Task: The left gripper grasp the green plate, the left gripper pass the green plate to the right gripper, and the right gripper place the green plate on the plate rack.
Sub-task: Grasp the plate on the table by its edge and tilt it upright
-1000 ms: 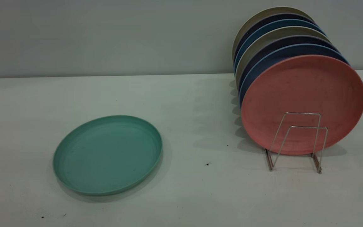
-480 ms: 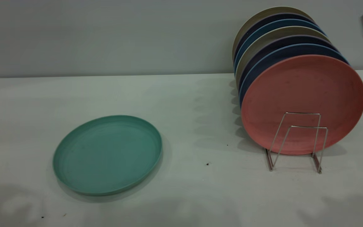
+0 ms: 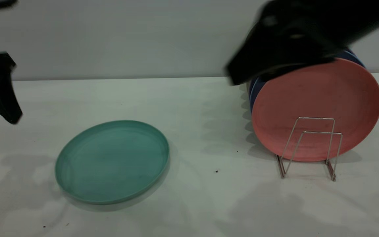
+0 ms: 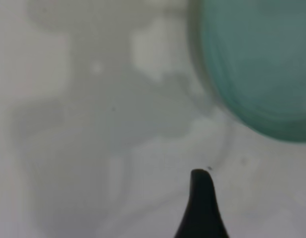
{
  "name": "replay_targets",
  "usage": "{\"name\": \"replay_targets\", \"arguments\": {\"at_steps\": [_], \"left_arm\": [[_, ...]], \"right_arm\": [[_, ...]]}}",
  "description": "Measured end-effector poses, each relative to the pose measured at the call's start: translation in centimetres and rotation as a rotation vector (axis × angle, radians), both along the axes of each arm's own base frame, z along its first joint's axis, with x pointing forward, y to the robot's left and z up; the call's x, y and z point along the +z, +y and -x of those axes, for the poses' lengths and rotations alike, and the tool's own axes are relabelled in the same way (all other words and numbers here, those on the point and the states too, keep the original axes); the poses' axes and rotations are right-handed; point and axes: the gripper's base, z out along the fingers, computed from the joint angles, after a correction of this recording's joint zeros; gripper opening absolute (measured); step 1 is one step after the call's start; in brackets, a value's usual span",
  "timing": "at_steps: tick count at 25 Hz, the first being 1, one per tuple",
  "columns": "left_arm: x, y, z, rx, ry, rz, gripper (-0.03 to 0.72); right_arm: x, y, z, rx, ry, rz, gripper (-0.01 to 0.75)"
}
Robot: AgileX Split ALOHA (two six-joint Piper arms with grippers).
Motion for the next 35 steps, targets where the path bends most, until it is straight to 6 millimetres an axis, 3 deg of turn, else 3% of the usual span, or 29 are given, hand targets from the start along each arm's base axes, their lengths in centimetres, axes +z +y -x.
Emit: {"name": "replay_targets", "arguments": {"at_steps": [4,11,23,28,32,35], "left_arm": [[-3.7,1.4,-2.8,0.024,0.087,0.036,0.591],[-8.5,1.4,-6.1,-0.008,0.137,0.102,0.578],[-13.2,0.0,-6.9,-0.003,0.120,0.192,0.509],[-13.9,-0.7,-6.9,-0.026,0.114,0.208,0.489],[-14.0,-0.6,-7.1,-0.018,0.098,0.201,0.353],[-14.2,-0.5,-7.2,-0.015,0.089,0.194,0.167]], "right_arm": [[-0.9,1.8,-0.9,0.017,0.031,-0.011,0.534],[-2.2,2.0,-1.5,0.003,0.060,0.005,0.534],[-2.7,2.1,-1.9,-0.011,0.062,0.013,0.534],[-2.8,2.1,-1.9,-0.012,0.063,0.013,0.533],[-2.8,2.1,-2.0,-0.015,0.061,0.012,0.533],[-2.8,2.1,-2.0,-0.017,0.062,0.012,0.533]]}}
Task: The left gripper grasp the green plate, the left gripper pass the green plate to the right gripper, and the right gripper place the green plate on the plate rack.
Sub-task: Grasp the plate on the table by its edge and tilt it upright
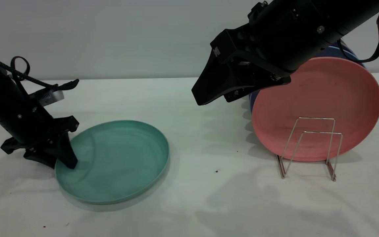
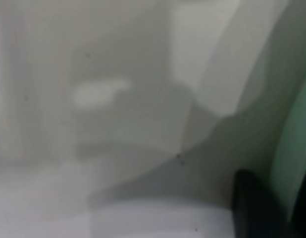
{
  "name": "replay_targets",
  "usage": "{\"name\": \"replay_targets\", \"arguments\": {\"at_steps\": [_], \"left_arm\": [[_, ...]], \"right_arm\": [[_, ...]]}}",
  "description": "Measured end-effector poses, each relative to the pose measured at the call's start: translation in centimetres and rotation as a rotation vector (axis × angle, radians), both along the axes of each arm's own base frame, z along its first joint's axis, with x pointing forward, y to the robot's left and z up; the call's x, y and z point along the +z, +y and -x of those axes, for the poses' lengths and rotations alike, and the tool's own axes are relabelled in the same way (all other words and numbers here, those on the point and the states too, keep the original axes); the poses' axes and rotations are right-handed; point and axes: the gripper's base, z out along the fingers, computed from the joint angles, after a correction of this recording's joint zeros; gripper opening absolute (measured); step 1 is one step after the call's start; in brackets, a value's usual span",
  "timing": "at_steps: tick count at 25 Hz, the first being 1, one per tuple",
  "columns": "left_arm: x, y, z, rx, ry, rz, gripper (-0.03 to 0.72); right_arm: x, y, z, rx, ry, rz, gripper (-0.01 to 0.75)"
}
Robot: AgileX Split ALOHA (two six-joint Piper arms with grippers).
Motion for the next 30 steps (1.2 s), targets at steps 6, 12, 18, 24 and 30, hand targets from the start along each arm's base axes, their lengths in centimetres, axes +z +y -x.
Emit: {"name": "replay_targets", "arguments": {"at_steps": [6,12,18,24,30], "left_arm": [[-0.1,0.0,-0.2,0.007,-0.018,-0.002,0.045],[0.1,-0.1,-0.3,-0.075,-0.060,0.002,0.041],[2.4,-0.1,-0.8,-0.260,-0.187,-0.025,0.033],[5.6,-0.5,-1.5,-0.490,-0.401,-0.033,0.021],[8.7,-1.9,-1.7,-0.660,-0.612,0.079,0.021]], "right_arm": [[-0.8,0.0,-0.7,-0.071,0.014,0.000,0.533],[-3.1,0.3,-1.0,-0.072,0.082,0.019,0.533],[-3.8,0.3,-2.1,-0.041,0.130,0.005,0.533],[-2.8,-0.7,-4.9,0.002,0.108,-0.036,0.533],[-2.6,-0.3,-7.1,0.053,0.077,-0.053,0.533]]}}
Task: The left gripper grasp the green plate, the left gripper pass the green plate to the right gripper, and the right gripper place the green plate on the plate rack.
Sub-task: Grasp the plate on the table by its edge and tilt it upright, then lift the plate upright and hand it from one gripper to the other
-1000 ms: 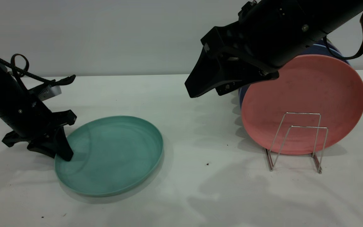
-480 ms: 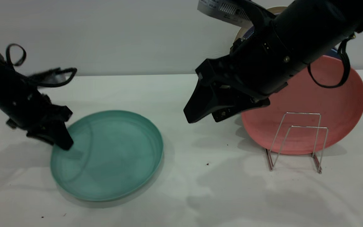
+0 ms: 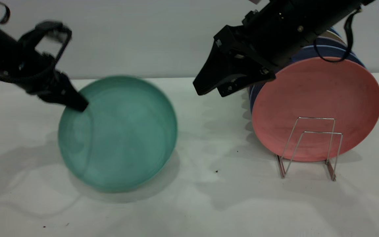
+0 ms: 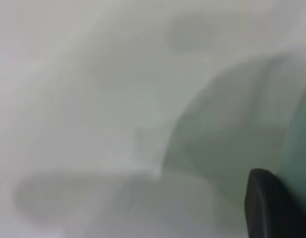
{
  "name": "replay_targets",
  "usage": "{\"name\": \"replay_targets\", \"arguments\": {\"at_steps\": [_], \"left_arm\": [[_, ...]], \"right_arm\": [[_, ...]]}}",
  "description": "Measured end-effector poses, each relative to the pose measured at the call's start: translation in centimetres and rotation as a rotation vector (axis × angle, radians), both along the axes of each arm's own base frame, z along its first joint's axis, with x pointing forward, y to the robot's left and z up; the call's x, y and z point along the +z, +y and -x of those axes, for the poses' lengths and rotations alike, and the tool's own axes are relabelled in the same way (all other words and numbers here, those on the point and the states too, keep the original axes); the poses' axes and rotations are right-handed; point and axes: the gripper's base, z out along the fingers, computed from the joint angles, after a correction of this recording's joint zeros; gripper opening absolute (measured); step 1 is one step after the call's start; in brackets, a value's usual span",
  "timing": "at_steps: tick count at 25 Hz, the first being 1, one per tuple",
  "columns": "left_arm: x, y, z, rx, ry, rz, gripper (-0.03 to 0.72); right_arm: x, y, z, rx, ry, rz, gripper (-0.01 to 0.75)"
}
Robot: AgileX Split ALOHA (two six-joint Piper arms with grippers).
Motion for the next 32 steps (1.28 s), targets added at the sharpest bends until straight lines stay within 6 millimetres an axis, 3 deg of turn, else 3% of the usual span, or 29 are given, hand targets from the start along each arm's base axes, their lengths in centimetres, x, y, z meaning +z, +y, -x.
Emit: {"name": "replay_targets", "arguments": {"at_steps": [5,11,32], "left_arm": [[1.7,-1.1,0.4,-0.125,-0.062,0.107,0.021],[2.1,-1.4,0.9,-0.185,-0.048,0.150,0.021],[3.2,-3.1,0.6,-0.147,-0.073,0.318,0.021]], "right_arm": [[-0.6,0.4,-1.3,0.026,-0.040,0.013,0.533],[-0.5,0.4,-1.6,0.042,-0.083,0.028,0.533],[-0.2,0.6,-1.7,0.007,-0.064,-0.021,0.496]]}}
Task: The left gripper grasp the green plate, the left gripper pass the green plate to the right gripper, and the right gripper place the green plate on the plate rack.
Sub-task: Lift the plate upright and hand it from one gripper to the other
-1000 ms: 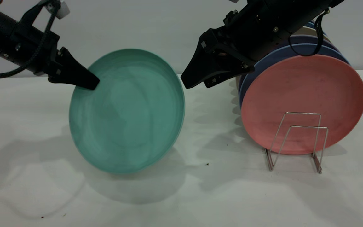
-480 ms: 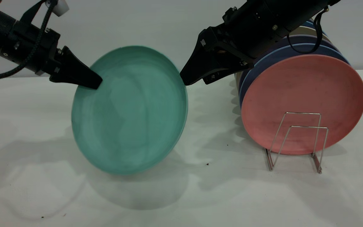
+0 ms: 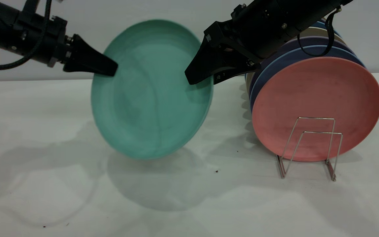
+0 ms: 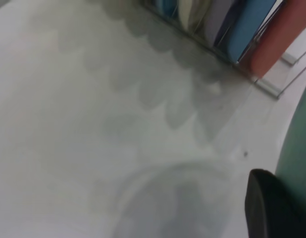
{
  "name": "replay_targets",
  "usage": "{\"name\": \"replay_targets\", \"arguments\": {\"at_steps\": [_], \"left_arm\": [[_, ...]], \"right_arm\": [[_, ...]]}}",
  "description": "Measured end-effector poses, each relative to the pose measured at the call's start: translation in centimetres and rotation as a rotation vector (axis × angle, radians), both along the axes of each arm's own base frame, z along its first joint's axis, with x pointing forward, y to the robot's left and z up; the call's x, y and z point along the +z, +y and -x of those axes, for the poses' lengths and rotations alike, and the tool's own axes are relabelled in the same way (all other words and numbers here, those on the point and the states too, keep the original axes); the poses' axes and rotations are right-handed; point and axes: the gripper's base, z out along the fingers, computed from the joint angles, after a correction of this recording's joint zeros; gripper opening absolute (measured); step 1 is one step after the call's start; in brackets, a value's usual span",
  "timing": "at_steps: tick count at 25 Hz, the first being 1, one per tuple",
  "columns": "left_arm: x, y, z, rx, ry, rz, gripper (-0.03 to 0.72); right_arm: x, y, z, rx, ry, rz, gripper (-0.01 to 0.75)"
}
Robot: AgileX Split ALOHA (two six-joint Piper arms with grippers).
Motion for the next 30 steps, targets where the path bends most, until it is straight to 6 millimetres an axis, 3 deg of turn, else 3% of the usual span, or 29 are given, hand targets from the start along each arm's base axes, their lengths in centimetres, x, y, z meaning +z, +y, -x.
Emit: {"name": "replay_targets", "arguments": {"at_steps": [5,13,23,26,30], "left_arm": [[0.0,-2.5,0.4,-0.054,-0.004,-0.004,0.021],[0.1,-2.9,0.2,-0.033,-0.009,0.014,0.021],[0.1,-2.9,0.2,-0.030,-0.007,0.023,0.036],[0.2,-2.9,0.2,-0.023,-0.002,0.028,0.142],[0.2,-2.9,0.1,-0.006,0.016,0.034,0.433]], "right_arm": [[0.0,0.0,-0.1,-0.009,-0.006,0.003,0.450],[0.0,0.0,0.0,0.001,0.000,0.003,0.175],[-0.2,-0.2,-0.1,0.005,-0.020,0.026,0.160],[-0.2,-0.2,-0.2,0.014,-0.032,0.030,0.154],[-0.2,-0.2,-0.1,0.027,-0.040,0.035,0.144]]}}
